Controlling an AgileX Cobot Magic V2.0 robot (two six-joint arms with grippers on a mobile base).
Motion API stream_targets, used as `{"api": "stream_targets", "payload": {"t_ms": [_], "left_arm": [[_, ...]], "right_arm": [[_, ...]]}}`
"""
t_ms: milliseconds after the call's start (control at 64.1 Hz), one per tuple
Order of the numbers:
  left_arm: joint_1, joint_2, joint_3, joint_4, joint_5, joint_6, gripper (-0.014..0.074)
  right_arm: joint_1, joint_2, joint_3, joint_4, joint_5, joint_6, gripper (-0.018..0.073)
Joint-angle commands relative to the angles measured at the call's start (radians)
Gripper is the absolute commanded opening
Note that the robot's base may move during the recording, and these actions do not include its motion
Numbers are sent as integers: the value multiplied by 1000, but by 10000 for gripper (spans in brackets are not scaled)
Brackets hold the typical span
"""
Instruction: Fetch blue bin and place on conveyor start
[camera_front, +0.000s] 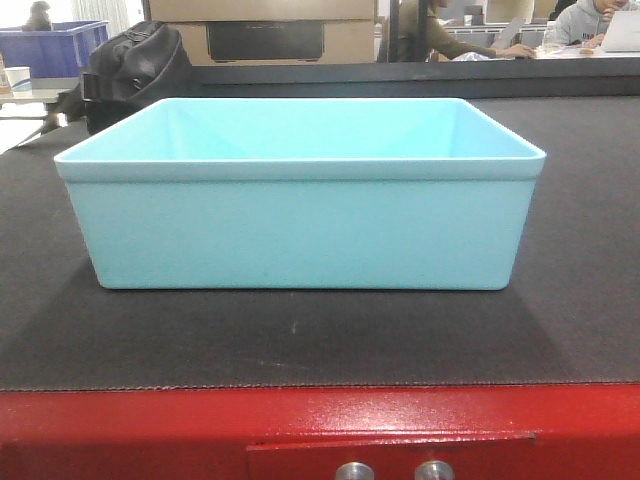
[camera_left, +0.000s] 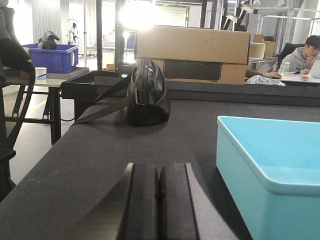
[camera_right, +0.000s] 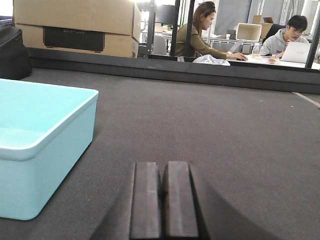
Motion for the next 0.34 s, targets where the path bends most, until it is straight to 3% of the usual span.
{"api": "stream_targets", "payload": {"t_ms": [0, 328], "left_arm": [[3, -5, -1, -2, -14, 5, -111], [3, -5, -1, -2, -14, 5, -111]], "right_arm": [[-4, -8, 0, 3, -11, -9, -163], [-4, -8, 0, 3, -11, -9, -163]]}}
